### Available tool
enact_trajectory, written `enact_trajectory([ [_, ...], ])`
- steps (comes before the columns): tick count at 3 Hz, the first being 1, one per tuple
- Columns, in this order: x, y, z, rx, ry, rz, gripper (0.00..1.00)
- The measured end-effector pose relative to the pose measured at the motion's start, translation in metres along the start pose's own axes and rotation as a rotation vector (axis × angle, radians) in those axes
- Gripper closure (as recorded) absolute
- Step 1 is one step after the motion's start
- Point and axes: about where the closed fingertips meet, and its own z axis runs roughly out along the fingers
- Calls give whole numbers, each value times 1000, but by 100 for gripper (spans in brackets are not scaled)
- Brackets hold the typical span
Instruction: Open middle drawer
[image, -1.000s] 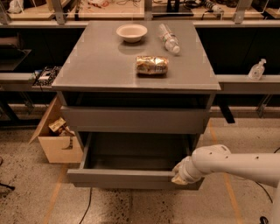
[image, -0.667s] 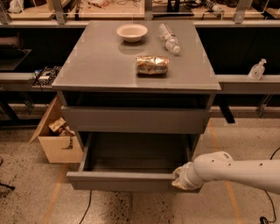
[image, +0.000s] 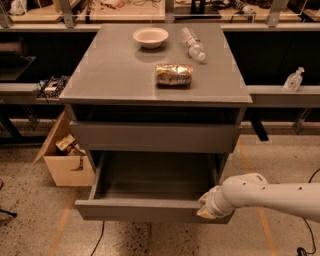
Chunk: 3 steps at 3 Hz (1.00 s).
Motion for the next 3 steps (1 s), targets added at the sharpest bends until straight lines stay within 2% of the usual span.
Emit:
enact_trajectory([
  [3, 1, 4, 0, 0, -2, 4, 100],
])
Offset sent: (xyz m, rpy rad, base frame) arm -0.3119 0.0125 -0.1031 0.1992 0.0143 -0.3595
